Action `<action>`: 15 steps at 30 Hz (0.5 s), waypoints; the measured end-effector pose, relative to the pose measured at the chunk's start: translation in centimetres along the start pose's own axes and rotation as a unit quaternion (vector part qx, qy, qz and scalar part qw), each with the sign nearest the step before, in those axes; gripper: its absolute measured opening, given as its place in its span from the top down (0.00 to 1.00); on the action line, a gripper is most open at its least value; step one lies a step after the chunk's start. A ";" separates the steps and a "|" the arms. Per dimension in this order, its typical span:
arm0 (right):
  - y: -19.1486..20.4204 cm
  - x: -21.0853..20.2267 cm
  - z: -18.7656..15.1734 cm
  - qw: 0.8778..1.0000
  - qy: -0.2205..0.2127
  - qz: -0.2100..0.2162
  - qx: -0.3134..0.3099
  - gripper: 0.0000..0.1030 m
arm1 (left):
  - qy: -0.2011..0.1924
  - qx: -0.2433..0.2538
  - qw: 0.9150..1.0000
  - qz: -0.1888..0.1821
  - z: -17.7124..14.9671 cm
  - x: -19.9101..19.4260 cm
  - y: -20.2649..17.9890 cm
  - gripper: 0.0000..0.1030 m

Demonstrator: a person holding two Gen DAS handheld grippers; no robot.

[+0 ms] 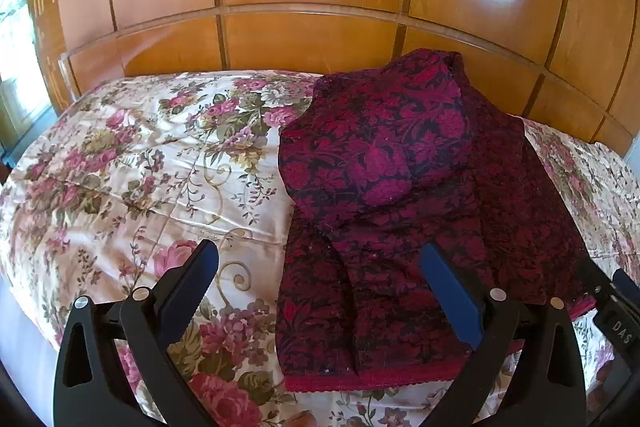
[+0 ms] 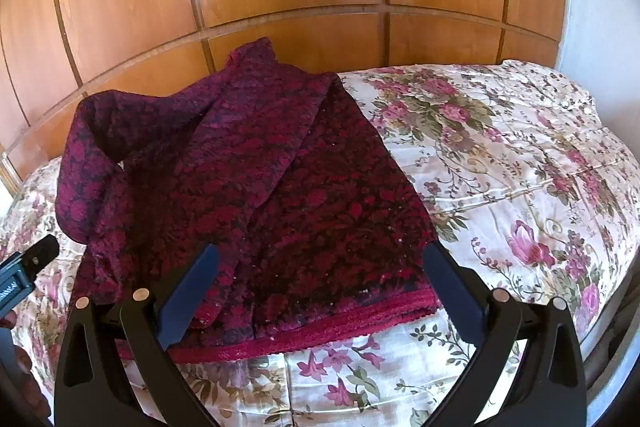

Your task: Fold small clothes

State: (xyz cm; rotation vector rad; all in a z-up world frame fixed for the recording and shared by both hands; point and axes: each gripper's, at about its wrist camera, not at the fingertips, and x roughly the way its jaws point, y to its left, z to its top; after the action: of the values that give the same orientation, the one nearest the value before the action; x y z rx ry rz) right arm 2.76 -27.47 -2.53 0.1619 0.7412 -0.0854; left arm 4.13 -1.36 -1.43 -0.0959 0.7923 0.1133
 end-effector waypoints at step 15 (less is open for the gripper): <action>0.0 4.1 2.8 0.987 0.075 0.136 0.038 0.50 | 0.004 -0.004 0.999 -0.053 -1.8 -0.9 1.1 0.03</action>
State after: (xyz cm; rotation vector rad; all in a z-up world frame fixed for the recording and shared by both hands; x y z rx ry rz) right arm 7.62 -28.02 -3.25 0.3434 0.8608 0.1616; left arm 2.05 -0.53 -2.07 -0.1446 0.7929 0.0163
